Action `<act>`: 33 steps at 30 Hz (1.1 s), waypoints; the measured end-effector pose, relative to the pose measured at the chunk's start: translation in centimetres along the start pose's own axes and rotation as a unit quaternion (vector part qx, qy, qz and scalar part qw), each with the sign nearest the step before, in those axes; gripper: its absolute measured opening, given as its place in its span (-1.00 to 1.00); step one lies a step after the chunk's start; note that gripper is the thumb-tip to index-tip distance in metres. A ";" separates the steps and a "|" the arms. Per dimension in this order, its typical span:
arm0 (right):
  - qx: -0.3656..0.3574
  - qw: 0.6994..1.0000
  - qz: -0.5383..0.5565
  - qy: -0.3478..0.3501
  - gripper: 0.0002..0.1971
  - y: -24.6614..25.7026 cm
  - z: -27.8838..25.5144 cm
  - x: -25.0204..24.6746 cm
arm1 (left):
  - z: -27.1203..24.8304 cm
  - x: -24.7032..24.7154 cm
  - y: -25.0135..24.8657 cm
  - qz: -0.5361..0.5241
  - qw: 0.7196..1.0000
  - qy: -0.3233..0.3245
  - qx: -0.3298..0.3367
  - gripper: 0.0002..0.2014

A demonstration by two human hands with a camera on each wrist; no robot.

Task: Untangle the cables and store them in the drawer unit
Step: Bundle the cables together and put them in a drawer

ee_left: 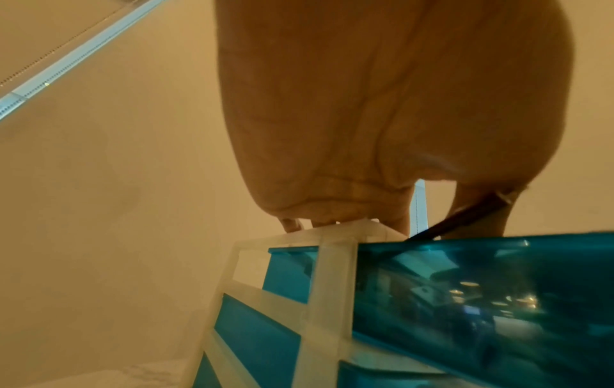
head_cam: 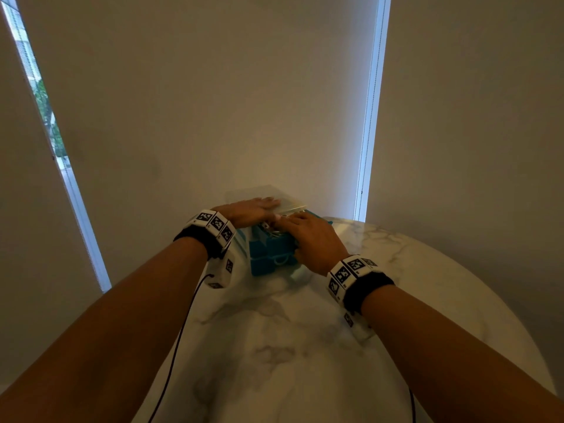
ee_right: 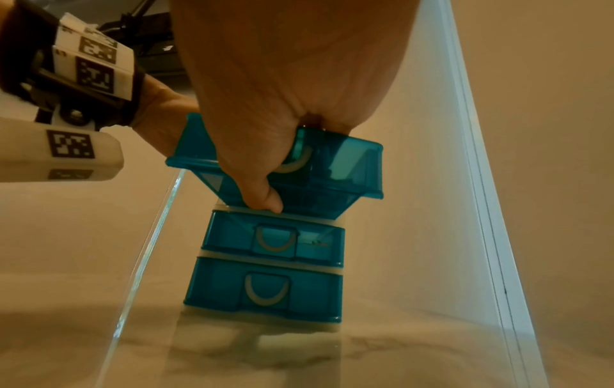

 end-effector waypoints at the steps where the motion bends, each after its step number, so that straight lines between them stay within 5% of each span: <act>1: 0.000 1.000 0.006 -0.002 -0.31 0.0 0.0 0.1 | 0.0 0.0 0.3 0.002 1.000 -0.002 0.002 -0.29; 8: -0.019 0.997 0.064 -0.042 -0.30 -0.6 -0.5 0.6 | -0.8 -0.1 0.3 0.028 0.999 0.007 0.016 -0.29; 16: 0.002 0.996 -0.020 -0.083 -0.46 0.0 -0.6 1.6 | -1.7 -1.1 -0.9 -0.042 0.998 0.041 -0.012 -0.47; 24: 0.010 1.000 0.003 -0.025 -0.42 -0.6 0.7 1.6 | -1.8 -1.9 -0.5 -0.052 0.997 0.062 -0.004 -0.26; 33: -0.013 0.996 0.079 0.050 -0.30 -2.5 1.1 -0.2 | -1.2 -1.3 0.7 -0.085 0.996 -0.020 -0.009 -0.38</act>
Point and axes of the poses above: each hand's wrist, its own z-axis towards the middle knuckle, its own x-axis out of the palm, y = z × x, the point moved 2 cm from there along z, towards the middle knuckle, and after that the axes turned 1 degree about y, right-handed, at the moved point
